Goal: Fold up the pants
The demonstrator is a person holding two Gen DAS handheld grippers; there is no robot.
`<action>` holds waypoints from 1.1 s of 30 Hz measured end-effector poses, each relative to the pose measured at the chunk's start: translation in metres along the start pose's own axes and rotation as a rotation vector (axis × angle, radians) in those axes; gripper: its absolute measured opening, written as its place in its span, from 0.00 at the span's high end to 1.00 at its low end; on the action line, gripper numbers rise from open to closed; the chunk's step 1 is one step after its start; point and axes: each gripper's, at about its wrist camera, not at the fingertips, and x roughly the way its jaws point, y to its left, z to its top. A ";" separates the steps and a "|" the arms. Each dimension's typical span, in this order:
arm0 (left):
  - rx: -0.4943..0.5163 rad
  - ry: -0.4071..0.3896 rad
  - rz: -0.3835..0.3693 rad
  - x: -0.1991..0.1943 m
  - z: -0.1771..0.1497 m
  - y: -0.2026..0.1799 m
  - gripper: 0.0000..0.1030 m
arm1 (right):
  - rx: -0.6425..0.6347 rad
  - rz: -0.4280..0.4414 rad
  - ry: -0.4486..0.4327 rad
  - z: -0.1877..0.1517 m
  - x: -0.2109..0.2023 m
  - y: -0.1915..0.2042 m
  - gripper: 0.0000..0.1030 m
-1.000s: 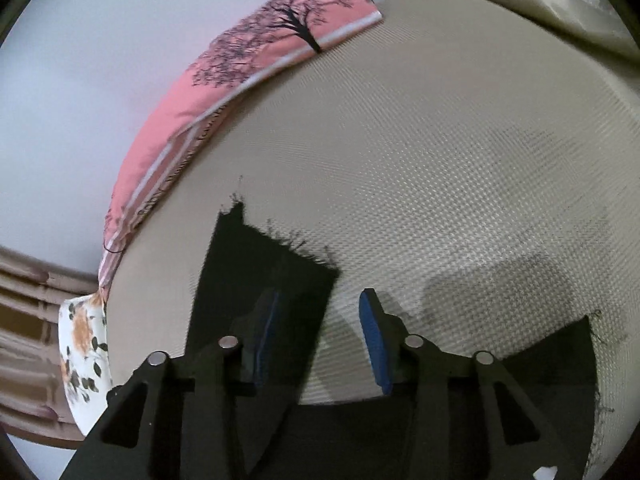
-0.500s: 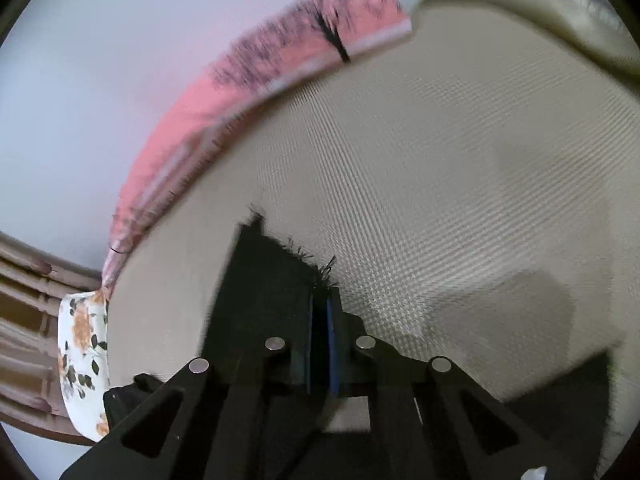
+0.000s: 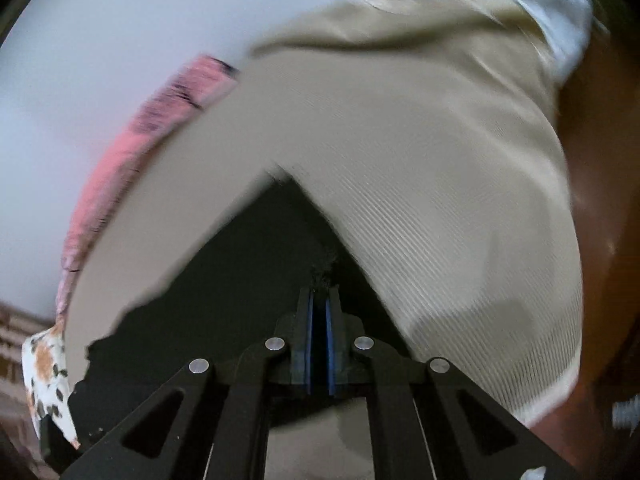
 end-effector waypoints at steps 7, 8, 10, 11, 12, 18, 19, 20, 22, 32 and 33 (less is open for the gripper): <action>0.026 -0.012 -0.032 -0.007 0.000 -0.009 0.65 | 0.016 0.011 -0.045 -0.009 -0.010 0.001 0.96; 0.025 -0.005 -0.037 -0.005 -0.001 -0.010 0.65 | 0.004 0.005 -0.046 -0.010 -0.011 0.002 0.96; 0.019 0.014 -0.042 -0.002 -0.004 -0.010 0.65 | -0.034 -0.040 -0.037 -0.013 -0.006 0.002 0.96; 0.011 0.028 -0.045 0.000 -0.004 -0.009 0.65 | -0.034 -0.056 -0.023 -0.014 0.000 -0.001 0.96; 0.004 0.036 -0.047 -0.001 -0.004 -0.008 0.65 | -0.015 -0.059 -0.007 -0.017 0.006 -0.006 0.96; -0.013 -0.068 -0.046 -0.035 -0.001 0.005 0.64 | -0.028 -0.077 -0.008 -0.020 0.009 -0.004 0.94; -0.027 -0.076 -0.024 -0.037 0.000 0.010 0.64 | -0.041 -0.074 -0.010 -0.019 0.007 -0.002 0.94; -0.049 -0.073 -0.007 -0.037 -0.001 0.017 0.64 | -0.039 -0.069 -0.014 -0.019 0.005 -0.003 0.94; -0.090 -0.062 0.020 -0.035 -0.003 0.029 0.64 | -0.051 -0.068 -0.037 -0.020 0.000 0.000 0.96; -0.169 0.018 0.068 -0.020 -0.034 0.058 0.64 | -0.048 -0.165 -0.012 -0.025 0.010 0.002 0.87; -0.176 0.014 0.061 -0.021 -0.034 0.059 0.64 | -0.041 -0.173 -0.004 -0.023 0.008 0.002 0.73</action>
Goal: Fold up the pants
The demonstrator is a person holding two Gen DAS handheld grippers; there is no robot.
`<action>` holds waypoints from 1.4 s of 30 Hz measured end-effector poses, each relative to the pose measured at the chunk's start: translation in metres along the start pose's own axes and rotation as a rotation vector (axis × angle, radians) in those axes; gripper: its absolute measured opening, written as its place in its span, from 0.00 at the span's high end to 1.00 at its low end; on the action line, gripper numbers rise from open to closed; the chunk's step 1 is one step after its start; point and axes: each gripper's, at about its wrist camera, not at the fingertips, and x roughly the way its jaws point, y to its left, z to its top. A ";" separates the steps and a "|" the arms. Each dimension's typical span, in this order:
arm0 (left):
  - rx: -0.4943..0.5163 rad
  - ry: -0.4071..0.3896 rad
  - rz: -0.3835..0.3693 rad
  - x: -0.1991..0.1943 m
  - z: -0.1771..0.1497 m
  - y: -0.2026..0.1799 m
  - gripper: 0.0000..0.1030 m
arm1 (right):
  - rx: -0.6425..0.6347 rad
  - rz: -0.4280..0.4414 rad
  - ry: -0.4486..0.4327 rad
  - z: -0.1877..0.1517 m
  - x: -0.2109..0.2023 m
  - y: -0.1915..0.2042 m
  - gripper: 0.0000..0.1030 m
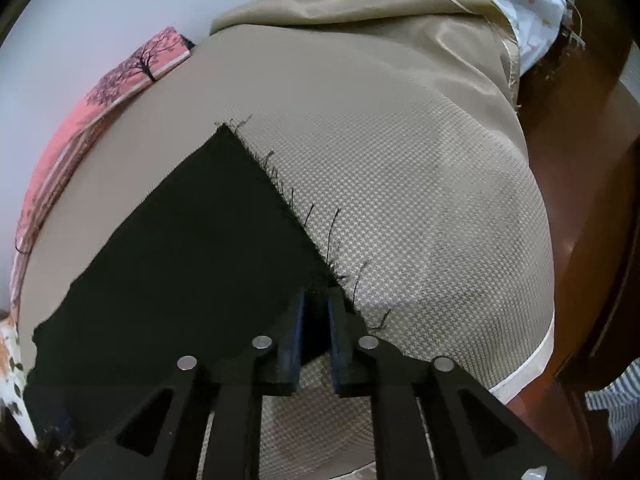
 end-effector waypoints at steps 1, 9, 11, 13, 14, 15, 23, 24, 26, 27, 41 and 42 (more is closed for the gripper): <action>-0.003 0.002 0.000 -0.001 0.001 0.001 0.64 | 0.005 -0.036 0.005 0.003 -0.004 0.000 0.60; -0.063 -0.176 0.118 -0.048 0.013 0.035 0.62 | -0.186 0.117 -0.077 0.027 -0.044 0.074 0.60; -0.102 -0.210 0.181 -0.060 0.015 0.054 0.62 | -0.285 0.182 -0.063 0.025 -0.042 0.116 0.60; -0.144 -0.233 0.234 -0.068 0.014 0.070 0.62 | -0.405 0.266 -0.019 0.017 -0.033 0.171 0.60; -0.174 -0.243 0.277 -0.073 0.012 0.082 0.62 | -0.456 0.292 0.001 0.012 -0.028 0.197 0.60; -0.195 -0.250 0.311 -0.078 0.010 0.092 0.61 | -0.527 0.324 0.023 0.005 -0.022 0.230 0.60; -0.345 -0.225 0.453 -0.098 -0.022 0.149 0.52 | -0.944 0.542 0.233 -0.062 0.017 0.423 0.59; -0.356 -0.222 0.463 -0.099 -0.026 0.154 0.51 | -0.980 0.564 0.262 -0.068 0.022 0.440 0.60; -0.384 -0.216 0.485 -0.103 -0.036 0.167 0.50 | -1.038 0.572 0.299 -0.081 0.031 0.472 0.59; -0.393 -0.211 0.491 -0.106 -0.043 0.171 0.50 | -1.065 0.578 0.316 -0.093 0.032 0.484 0.59; -0.457 -0.230 0.437 -0.109 -0.081 0.206 0.42 | -1.175 0.529 0.360 -0.117 0.067 0.539 0.95; -0.450 -0.226 0.445 -0.108 -0.081 0.204 0.42 | -1.179 0.505 0.347 -0.119 0.073 0.540 0.95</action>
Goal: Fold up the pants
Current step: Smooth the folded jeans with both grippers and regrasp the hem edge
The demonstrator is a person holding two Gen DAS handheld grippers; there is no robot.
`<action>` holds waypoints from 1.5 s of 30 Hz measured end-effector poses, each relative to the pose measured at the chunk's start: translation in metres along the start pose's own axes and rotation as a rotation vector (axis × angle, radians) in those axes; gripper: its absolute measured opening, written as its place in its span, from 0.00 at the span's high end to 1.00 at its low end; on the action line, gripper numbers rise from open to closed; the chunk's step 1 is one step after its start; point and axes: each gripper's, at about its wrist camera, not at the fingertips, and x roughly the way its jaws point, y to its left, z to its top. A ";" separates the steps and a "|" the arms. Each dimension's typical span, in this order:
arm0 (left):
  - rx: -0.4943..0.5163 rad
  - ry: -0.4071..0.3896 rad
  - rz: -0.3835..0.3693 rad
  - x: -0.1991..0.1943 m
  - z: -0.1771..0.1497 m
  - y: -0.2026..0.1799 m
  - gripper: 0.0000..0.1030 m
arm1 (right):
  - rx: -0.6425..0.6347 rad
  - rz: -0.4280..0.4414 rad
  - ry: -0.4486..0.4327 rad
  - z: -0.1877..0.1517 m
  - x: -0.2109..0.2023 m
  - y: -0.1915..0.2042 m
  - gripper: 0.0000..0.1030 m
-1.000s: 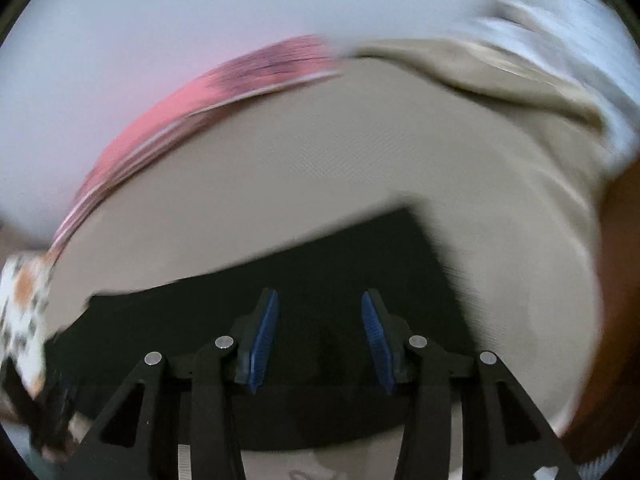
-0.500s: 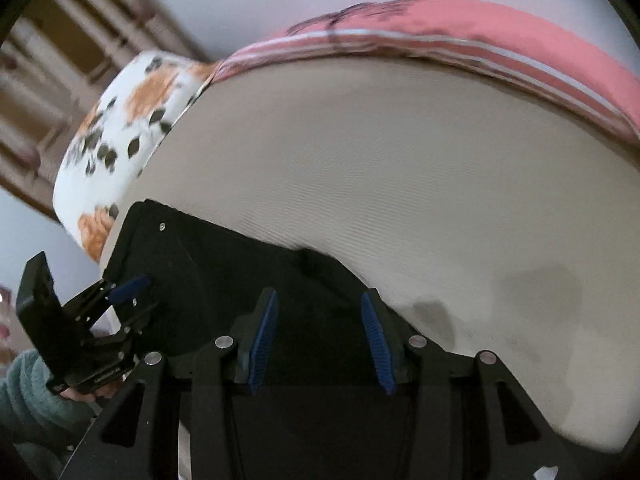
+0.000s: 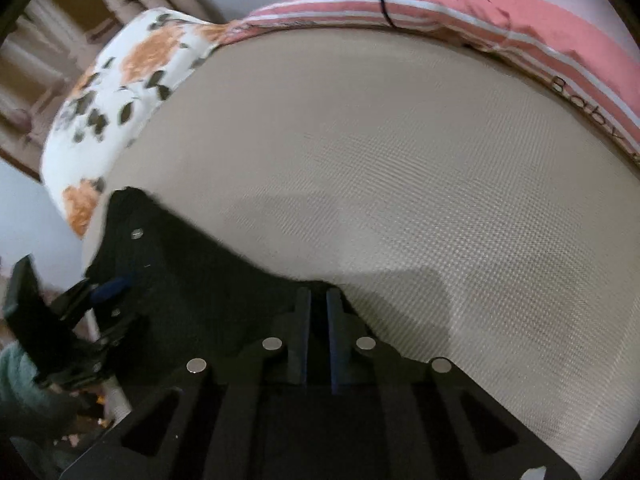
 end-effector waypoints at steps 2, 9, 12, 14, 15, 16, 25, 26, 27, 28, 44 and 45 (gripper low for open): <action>0.005 0.000 0.008 0.001 0.000 -0.001 0.42 | 0.016 -0.014 0.001 -0.001 0.008 -0.005 0.95; 0.078 -0.037 0.064 -0.017 0.017 -0.025 0.42 | 0.035 -0.050 -0.075 -0.006 -0.022 0.000 0.86; 0.129 -0.080 -0.023 -0.025 0.036 -0.053 0.42 | 0.053 -0.110 -0.158 -0.025 -0.064 -0.001 0.85; 0.166 -0.083 -0.093 -0.022 0.047 -0.074 0.42 | 0.093 -0.134 -0.168 -0.044 -0.082 -0.009 0.85; 0.187 -0.079 -0.123 -0.017 0.052 -0.085 0.42 | 0.119 -0.144 -0.168 -0.056 -0.089 -0.013 0.85; 0.213 -0.070 -0.150 -0.012 0.057 -0.097 0.42 | 0.141 -0.155 -0.158 -0.069 -0.094 -0.020 0.85; 0.300 0.088 -0.269 0.068 0.087 -0.168 0.42 | 0.326 -0.273 -0.075 -0.154 -0.090 -0.081 0.83; 0.303 0.088 -0.252 0.073 0.088 -0.171 0.42 | 0.339 -0.288 -0.076 -0.155 -0.087 -0.085 0.83; 0.317 0.076 -0.220 0.078 0.090 -0.173 0.42 | 0.352 -0.298 -0.077 -0.156 -0.083 -0.090 0.85; 0.324 0.085 -0.201 0.084 0.091 -0.174 0.42 | 0.362 -0.299 -0.086 -0.157 -0.079 -0.094 0.85; 0.257 -0.007 -0.143 0.023 0.076 -0.144 0.41 | 0.494 -0.203 -0.295 -0.186 -0.134 -0.113 0.69; 0.247 -0.013 -0.132 0.016 0.071 -0.137 0.41 | 0.499 -0.207 -0.304 -0.196 -0.141 -0.114 0.69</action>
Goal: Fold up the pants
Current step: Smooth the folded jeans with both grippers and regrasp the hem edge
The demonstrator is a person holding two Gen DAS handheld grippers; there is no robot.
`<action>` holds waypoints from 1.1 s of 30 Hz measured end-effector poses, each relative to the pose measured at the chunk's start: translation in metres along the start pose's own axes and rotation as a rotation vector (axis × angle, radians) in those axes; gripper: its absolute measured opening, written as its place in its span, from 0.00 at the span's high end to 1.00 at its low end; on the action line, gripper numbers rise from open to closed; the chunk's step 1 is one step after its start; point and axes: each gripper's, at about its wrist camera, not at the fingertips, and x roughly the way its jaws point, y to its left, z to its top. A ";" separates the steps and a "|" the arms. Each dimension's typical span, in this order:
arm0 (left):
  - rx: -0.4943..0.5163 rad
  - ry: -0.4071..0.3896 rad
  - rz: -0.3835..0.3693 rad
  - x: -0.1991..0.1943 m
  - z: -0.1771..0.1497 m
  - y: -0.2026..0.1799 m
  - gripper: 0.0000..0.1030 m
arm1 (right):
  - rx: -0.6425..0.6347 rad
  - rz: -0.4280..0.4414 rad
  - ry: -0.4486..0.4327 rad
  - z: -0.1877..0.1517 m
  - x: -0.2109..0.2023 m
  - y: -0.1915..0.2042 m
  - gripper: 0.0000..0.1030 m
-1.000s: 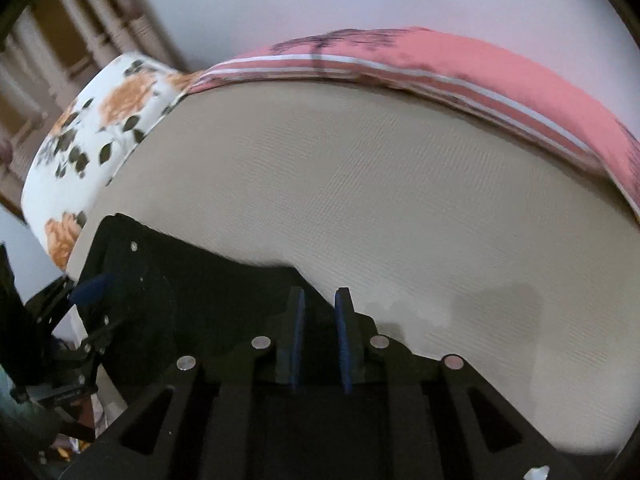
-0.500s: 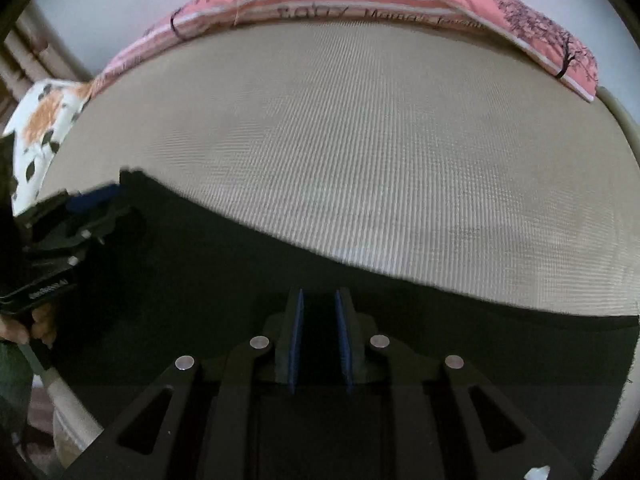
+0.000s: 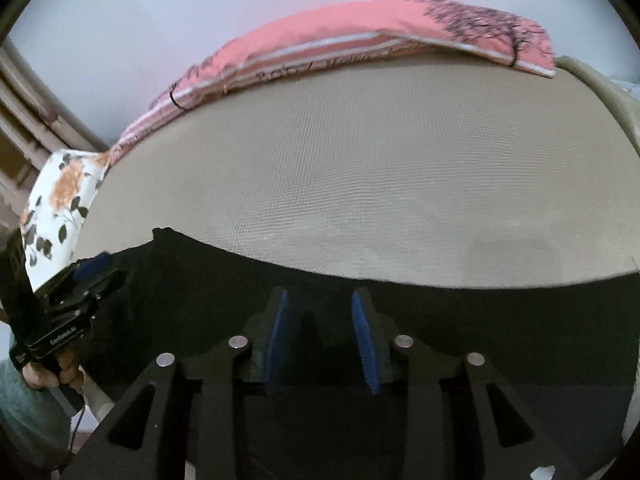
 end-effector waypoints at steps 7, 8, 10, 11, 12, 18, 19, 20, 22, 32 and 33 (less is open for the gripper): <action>-0.075 0.041 0.066 -0.025 -0.046 0.026 0.41 | 0.054 -0.043 0.015 -0.045 -0.025 -0.035 0.69; -0.079 0.047 0.075 -0.026 -0.050 0.028 0.41 | 0.069 -0.041 0.014 -0.051 -0.027 -0.040 0.69; -0.090 0.059 0.095 -0.029 -0.062 0.032 0.41 | 0.105 -0.052 0.011 -0.065 -0.034 -0.056 0.69; -0.097 0.071 0.109 -0.028 -0.068 0.034 0.41 | 0.116 -0.063 0.010 -0.072 -0.037 -0.063 0.69; -0.107 0.085 0.123 -0.027 -0.073 0.036 0.41 | 0.128 -0.073 0.004 -0.079 -0.041 -0.072 0.69; -0.109 0.082 0.123 -0.034 -0.084 0.023 0.41 | 0.272 -0.231 -0.015 -0.114 -0.073 -0.151 0.68; -0.091 0.074 0.112 -0.036 -0.082 0.014 0.41 | 0.314 -0.244 -0.029 -0.119 -0.083 -0.166 0.68; -0.075 0.068 0.104 -0.037 -0.081 0.008 0.41 | 0.357 -0.245 -0.054 -0.125 -0.096 -0.179 0.68; -0.025 0.061 0.070 -0.039 -0.076 -0.013 0.41 | 0.401 -0.253 -0.085 -0.133 -0.116 -0.194 0.67; 0.250 0.081 -0.153 -0.019 -0.056 -0.134 0.41 | 0.537 -0.193 -0.117 -0.173 -0.143 -0.234 0.66; 0.270 0.089 -0.164 -0.015 -0.056 -0.142 0.41 | 0.541 -0.179 -0.114 -0.172 -0.138 -0.235 0.67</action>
